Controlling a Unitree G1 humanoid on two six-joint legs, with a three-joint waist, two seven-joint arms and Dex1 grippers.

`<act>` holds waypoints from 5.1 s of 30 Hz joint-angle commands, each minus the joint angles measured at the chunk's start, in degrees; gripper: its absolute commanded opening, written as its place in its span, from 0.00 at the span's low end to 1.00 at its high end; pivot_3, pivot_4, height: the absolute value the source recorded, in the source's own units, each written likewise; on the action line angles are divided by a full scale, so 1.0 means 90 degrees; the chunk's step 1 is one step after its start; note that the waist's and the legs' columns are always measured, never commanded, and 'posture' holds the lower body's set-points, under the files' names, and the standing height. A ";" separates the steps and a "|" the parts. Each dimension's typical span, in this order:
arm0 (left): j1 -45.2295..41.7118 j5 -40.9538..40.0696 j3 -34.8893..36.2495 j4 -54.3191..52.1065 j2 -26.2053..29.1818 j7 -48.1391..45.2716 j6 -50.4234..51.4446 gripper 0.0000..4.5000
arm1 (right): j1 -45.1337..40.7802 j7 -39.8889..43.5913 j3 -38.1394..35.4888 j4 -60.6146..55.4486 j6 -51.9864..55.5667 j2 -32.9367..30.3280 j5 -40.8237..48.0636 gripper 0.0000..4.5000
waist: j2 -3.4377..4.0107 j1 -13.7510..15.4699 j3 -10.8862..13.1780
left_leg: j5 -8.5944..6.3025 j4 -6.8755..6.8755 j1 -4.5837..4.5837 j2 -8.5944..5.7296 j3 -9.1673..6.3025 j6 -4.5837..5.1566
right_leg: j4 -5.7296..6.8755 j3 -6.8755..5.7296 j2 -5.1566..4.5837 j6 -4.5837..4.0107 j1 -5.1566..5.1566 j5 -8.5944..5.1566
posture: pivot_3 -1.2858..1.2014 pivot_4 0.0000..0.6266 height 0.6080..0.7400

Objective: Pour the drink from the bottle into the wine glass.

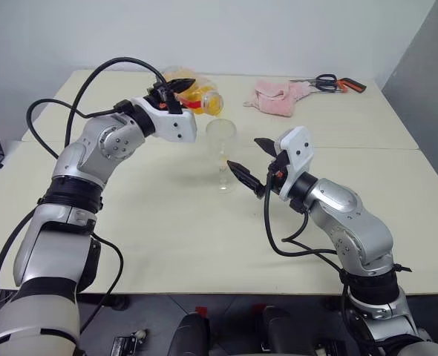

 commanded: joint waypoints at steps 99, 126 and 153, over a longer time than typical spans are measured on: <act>-0.0814 0.0268 -0.0193 0.0588 0.0328 0.0568 -0.0510 0.36 | 0.0788 0.0505 -0.0425 -0.1163 -0.0582 -0.0717 0.0879 1.00 | -0.0001 0.0001 0.0000 | 0.0001 0.0004 0.0000 0.0000 0.0004 -0.0001 | 0.0004 0.0001 -0.0001 0.0000 0.0000 0.0000 | 0.52 0.24 1.00; -0.0864 0.0339 -0.0211 0.0624 0.0311 0.0598 -0.0584 0.36 | 0.0991 0.0575 -0.0300 -0.1155 -0.0692 -0.0741 0.0839 1.00 | -0.0001 0.0001 -0.0001 | 0.0001 0.0005 0.0001 0.0000 0.0003 -0.0001 | 0.0005 0.0001 -0.0001 0.0001 0.0000 0.0000 | 0.52 0.24 1.00; -0.0606 -0.0323 -0.0050 0.0428 0.0016 0.0105 -0.0167 0.36 | 0.0884 0.0543 -0.0262 -0.1180 -0.0626 -0.0705 0.0848 1.00 | -0.0001 0.0002 -0.0001 | 0.0001 0.0009 0.0000 -0.0001 0.0004 -0.0001 | 0.0006 0.0001 -0.0001 0.0001 0.0001 0.0000 | 0.52 0.24 1.00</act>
